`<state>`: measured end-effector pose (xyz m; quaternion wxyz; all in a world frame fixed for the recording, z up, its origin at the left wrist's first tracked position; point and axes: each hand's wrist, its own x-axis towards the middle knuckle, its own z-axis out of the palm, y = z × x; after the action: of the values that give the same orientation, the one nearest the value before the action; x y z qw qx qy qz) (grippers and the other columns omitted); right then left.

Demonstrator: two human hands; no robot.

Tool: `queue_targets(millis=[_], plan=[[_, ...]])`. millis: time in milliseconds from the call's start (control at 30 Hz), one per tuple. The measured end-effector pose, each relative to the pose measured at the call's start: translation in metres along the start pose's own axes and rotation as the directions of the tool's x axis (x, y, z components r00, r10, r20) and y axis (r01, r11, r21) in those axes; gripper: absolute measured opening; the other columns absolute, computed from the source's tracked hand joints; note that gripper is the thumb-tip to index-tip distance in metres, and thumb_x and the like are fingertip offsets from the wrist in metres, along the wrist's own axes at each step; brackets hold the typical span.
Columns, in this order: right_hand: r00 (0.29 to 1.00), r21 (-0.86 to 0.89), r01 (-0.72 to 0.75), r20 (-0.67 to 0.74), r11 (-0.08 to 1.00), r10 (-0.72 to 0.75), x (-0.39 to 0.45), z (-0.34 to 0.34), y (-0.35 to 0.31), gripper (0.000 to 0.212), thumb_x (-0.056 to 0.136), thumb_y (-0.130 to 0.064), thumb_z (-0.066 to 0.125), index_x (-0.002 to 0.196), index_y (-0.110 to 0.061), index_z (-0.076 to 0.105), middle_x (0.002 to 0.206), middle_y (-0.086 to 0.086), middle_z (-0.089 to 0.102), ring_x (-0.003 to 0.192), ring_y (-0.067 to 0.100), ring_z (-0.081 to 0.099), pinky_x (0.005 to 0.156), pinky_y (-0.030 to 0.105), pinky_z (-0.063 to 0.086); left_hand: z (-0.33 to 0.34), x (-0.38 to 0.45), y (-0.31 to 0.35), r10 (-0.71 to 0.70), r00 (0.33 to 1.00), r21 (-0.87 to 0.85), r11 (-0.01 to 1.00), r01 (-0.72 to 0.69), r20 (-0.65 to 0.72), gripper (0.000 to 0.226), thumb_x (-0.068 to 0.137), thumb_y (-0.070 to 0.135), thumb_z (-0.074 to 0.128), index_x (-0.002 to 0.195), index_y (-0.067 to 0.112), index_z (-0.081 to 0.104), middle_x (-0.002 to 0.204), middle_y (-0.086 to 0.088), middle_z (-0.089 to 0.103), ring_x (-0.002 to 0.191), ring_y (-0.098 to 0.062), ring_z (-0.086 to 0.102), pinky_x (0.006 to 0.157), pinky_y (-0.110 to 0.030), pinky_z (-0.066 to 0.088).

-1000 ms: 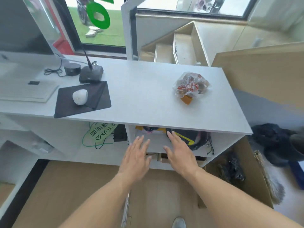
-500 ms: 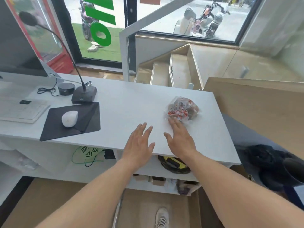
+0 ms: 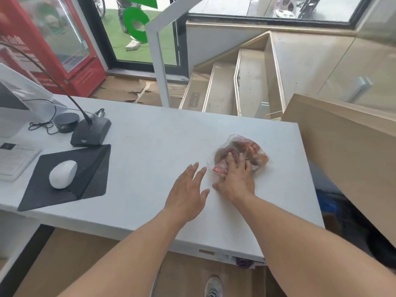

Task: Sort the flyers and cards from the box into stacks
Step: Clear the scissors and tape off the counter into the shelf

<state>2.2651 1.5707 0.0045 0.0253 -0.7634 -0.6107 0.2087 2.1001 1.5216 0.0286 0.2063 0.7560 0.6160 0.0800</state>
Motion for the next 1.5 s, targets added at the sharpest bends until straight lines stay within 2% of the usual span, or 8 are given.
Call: queue_targets(millis=[167, 333, 500, 767, 933, 1100, 1333, 1500], plan=[[0.995, -0.042, 0.001, -0.099, 0.999, -0.005, 0.005, 0.004, -0.001, 0.077, 0.098, -0.037, 0.058, 0.159, -0.035, 0.012, 0.166, 0.0, 0.012, 0.149, 0.031, 0.013, 0.108, 0.038, 0.041, 0.006, 0.015, 0.001, -0.026, 0.999, 0.014, 1.0, 0.026, 0.024, 0.065, 0.107, 0.04, 0.04, 0.162, 0.024, 0.009, 0.17, 0.002, -0.002, 0.156, -0.015, -0.002, 0.126, -0.031, 0.004], [0.988, -0.066, 0.041, -0.145, 0.997, -0.05, 0.006, -0.006, 0.005, 0.073, 0.093, -0.002, 0.053, 0.152, -0.039, 0.033, 0.148, 0.001, 0.039, 0.132, 0.027, 0.034, 0.084, 0.034, 0.048, 0.005, 0.019, 0.004, -0.032, 0.999, -0.003, 0.999, 0.032, 0.018, 0.065, 0.106, 0.04, 0.041, 0.162, 0.025, 0.01, 0.17, 0.003, -0.001, 0.156, -0.014, -0.001, 0.126, -0.031, 0.004], [0.971, 0.004, 0.092, -0.223, 0.996, -0.089, -0.015, 0.001, 0.014, 0.063, 0.093, -0.004, 0.056, 0.142, -0.044, 0.049, 0.127, -0.007, 0.055, 0.116, 0.022, 0.045, 0.078, 0.032, 0.047, 0.003, 0.007, 0.001, -0.015, 1.0, -0.007, 1.0, 0.015, 0.018, 0.065, 0.106, 0.039, 0.041, 0.162, 0.024, 0.011, 0.17, 0.002, 0.001, 0.156, -0.015, 0.001, 0.126, -0.031, 0.005], [0.956, 0.025, 0.172, -0.246, 0.985, -0.16, -0.095, 0.027, -0.001, 0.055, 0.093, -0.01, 0.059, 0.135, -0.046, 0.056, 0.122, -0.013, 0.057, 0.12, 0.016, 0.046, 0.075, 0.03, 0.046, -0.008, -0.052, -0.02, 0.029, 0.999, -0.011, 1.0, -0.029, 0.027, 0.063, 0.106, 0.037, 0.043, 0.161, 0.025, 0.014, 0.169, 0.0, 0.008, 0.156, -0.017, 0.008, 0.124, -0.03, 0.007], [0.951, 0.055, 0.18, -0.265, 0.982, -0.159, -0.156, 0.05, -0.023, 0.06, 0.09, -0.003, 0.055, 0.135, -0.042, 0.056, 0.123, -0.012, 0.057, 0.12, 0.016, 0.046, 0.08, 0.032, 0.05, -0.008, -0.115, -0.05, 0.011, 0.998, -0.069, 0.998, -0.006, 0.065, 0.06, 0.106, 0.034, 0.043, 0.16, 0.026, 0.017, 0.169, 0.002, 0.011, 0.155, -0.016, 0.009, 0.125, -0.032, 0.009], [0.941, 0.088, 0.184, -0.304, 0.979, -0.15, -0.223, 0.074, -0.051, 0.057, 0.089, -0.009, 0.067, 0.135, -0.042, 0.057, 0.127, -0.015, 0.056, 0.125, 0.013, 0.042, 0.079, 0.03, 0.044, -0.006, -0.191, -0.09, 0.04, 0.995, -0.007, 0.999, -0.039, 0.091, 0.06, 0.106, 0.034, 0.043, 0.16, 0.024, 0.019, 0.168, 0.001, 0.015, 0.154, -0.018, 0.014, 0.124, -0.034, 0.013], [0.921, 0.071, 0.222, -0.344, 0.973, -0.185, -0.3, 0.102, -0.073, 0.061, 0.081, 0.0, 0.064, 0.128, -0.039, 0.062, 0.124, -0.014, 0.059, 0.123, 0.016, 0.046, 0.075, 0.039, 0.052, -0.001, -0.264, -0.118, 0.046, 0.997, -0.038, 0.998, -0.043, 0.066, 0.061, 0.104, 0.031, 0.046, 0.159, 0.025, 0.023, 0.167, 0.003, 0.019, 0.153, -0.016, 0.018, 0.125, -0.034, 0.017], [0.922, 0.056, 0.199, -0.35, 0.978, -0.167, -0.331, 0.116, -0.054, 0.045, 0.084, -0.015, 0.073, 0.122, -0.038, 0.066, 0.121, -0.012, 0.063, 0.12, 0.018, 0.051, 0.074, 0.039, 0.052, 0.019, -0.296, -0.119, 0.081, 0.991, -0.033, 0.996, -0.077, 0.108, 0.06, 0.103, 0.03, 0.048, 0.159, 0.028, 0.024, 0.167, 0.003, 0.02, 0.153, -0.017, 0.018, 0.123, -0.034, 0.017]])
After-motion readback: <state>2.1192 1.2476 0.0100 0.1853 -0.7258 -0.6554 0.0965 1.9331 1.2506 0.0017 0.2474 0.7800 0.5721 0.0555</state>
